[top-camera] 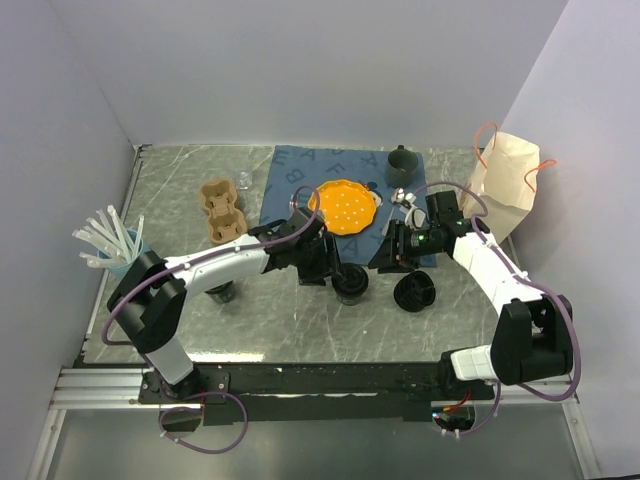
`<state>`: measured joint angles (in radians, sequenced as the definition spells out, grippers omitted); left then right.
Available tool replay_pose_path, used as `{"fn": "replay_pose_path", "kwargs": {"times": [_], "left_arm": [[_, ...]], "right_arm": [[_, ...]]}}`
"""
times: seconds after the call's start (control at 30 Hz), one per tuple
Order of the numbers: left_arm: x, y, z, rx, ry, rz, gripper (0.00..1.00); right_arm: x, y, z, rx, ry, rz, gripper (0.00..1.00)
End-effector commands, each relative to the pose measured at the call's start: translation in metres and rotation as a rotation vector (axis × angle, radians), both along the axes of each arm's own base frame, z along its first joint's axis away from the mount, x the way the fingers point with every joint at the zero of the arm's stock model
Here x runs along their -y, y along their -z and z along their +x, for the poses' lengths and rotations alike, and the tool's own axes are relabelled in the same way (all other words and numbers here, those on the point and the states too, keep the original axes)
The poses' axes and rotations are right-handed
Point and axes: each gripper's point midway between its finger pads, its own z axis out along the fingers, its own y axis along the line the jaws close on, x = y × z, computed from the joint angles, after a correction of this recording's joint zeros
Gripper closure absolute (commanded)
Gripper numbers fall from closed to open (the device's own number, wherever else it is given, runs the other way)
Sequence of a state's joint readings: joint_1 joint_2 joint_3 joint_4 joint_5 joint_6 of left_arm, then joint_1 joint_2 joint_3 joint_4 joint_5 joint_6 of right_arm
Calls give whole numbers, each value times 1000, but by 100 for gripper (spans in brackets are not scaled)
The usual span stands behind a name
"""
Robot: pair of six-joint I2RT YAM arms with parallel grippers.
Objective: Pack the takeout coffee
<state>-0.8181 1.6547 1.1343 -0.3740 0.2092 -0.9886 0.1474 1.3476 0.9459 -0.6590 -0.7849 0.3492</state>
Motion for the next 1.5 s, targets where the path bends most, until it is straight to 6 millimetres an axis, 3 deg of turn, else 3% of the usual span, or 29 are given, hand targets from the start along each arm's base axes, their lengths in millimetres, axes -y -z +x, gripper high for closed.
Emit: {"fn": "replay_pose_path", "kwargs": {"times": [0.0,0.13,0.37,0.43,0.5,0.53,0.57,0.63,0.67,0.73,0.77,0.83,0.87,0.9,0.93,1.0,1.3,1.47], "left_arm": [[-14,-10,0,14,5,96,34],[-7,-34,11,61,7,43,24],[-10,-65,22,131,-3,15,19],[-22,-69,23,152,-23,51,14],[-38,-76,27,195,-66,82,4],[-46,-78,26,209,-81,98,1],[-52,-77,22,215,-85,105,1],[-74,-94,23,295,-158,116,3],[-85,-89,19,302,-177,140,3],[-101,-106,14,365,-209,115,3],[-106,-101,10,377,-205,115,3],[-116,-118,3,440,-230,52,3],[-124,-108,0,442,-252,61,3],[-127,-127,-2,503,-267,-13,3],[-131,-119,-6,510,-265,-13,3],[-137,-132,-11,565,-263,-65,4],[-156,-129,-27,637,-167,-2,3],[-164,-129,-31,676,-150,17,3]], "right_arm": [[6,-5,-4,40,-20,-40,50],[7,-12,-2,62,-29,-52,49],[14,-29,1,136,-25,-155,38],[19,-35,5,186,-7,-234,30],[10,-41,1,226,-25,-273,15],[8,-44,2,250,-24,-294,13],[7,-44,3,259,-15,-328,10],[-8,-49,-1,294,-45,-349,0],[-9,-48,0,299,-34,-370,0],[-22,-52,-2,324,-62,-382,0],[-23,-51,-1,327,-62,-400,0],[-31,-47,3,341,-85,-447,0],[-32,-43,2,326,-97,-475,0],[-29,-34,8,313,-92,-526,0],[-33,-34,8,318,-105,-538,0],[-38,-28,9,309,-122,-542,0],[-69,-3,-4,285,-201,-620,0],[-61,12,-2,262,-201,-771,0]]}}
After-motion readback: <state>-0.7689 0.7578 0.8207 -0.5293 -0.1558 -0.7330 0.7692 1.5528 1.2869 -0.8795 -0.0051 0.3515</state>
